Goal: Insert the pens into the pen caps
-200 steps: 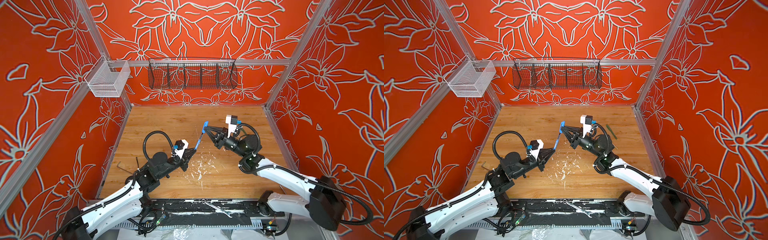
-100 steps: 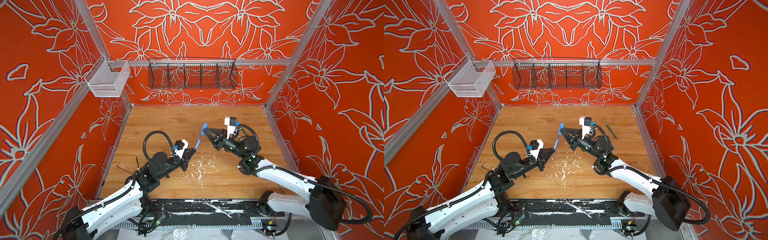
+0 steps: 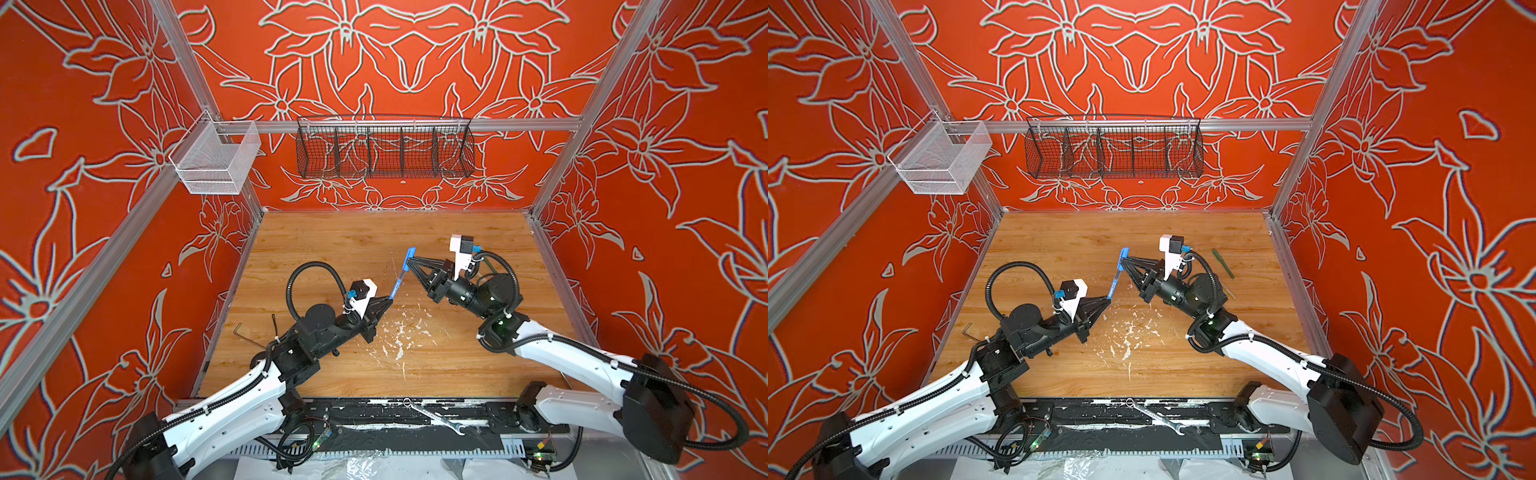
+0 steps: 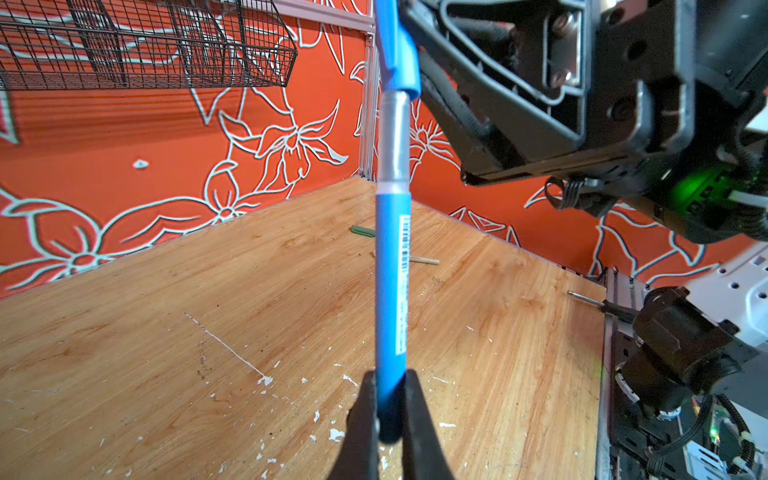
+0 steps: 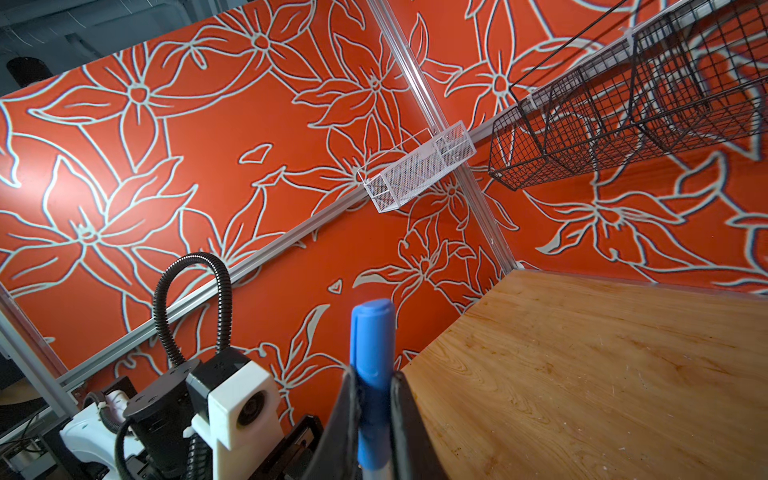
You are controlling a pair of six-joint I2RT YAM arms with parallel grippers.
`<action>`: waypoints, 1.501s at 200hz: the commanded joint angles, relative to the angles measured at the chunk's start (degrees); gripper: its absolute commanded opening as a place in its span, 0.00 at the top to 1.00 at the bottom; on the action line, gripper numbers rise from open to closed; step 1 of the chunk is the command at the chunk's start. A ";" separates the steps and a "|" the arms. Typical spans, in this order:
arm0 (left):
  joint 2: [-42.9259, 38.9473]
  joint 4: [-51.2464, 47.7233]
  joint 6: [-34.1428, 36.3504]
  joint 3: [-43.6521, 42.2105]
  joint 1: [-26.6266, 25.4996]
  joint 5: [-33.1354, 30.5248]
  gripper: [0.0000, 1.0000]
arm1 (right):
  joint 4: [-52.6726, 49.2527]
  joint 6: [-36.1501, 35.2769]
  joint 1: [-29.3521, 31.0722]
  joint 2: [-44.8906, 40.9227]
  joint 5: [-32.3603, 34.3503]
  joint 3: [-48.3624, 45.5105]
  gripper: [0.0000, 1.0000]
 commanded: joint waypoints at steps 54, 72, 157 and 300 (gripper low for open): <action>0.37 1.66 0.68 4.18 0.28 0.21 1.00 | -6.36 -1.51 0.78 -1.59 0.19 0.99 1.00; 0.12 0.95 0.88 4.49 0.29 0.33 1.00 | -14.85 -3.33 0.77 -2.52 0.54 3.69 1.00; -2.22 1.76 0.92 4.13 0.29 0.50 1.00 | -8.15 0.79 0.78 -1.94 1.84 1.93 1.00; -2.22 1.77 0.18 6.86 0.38 0.69 1.00 | -2.98 1.23 1.23 -1.73 2.77 0.48 1.00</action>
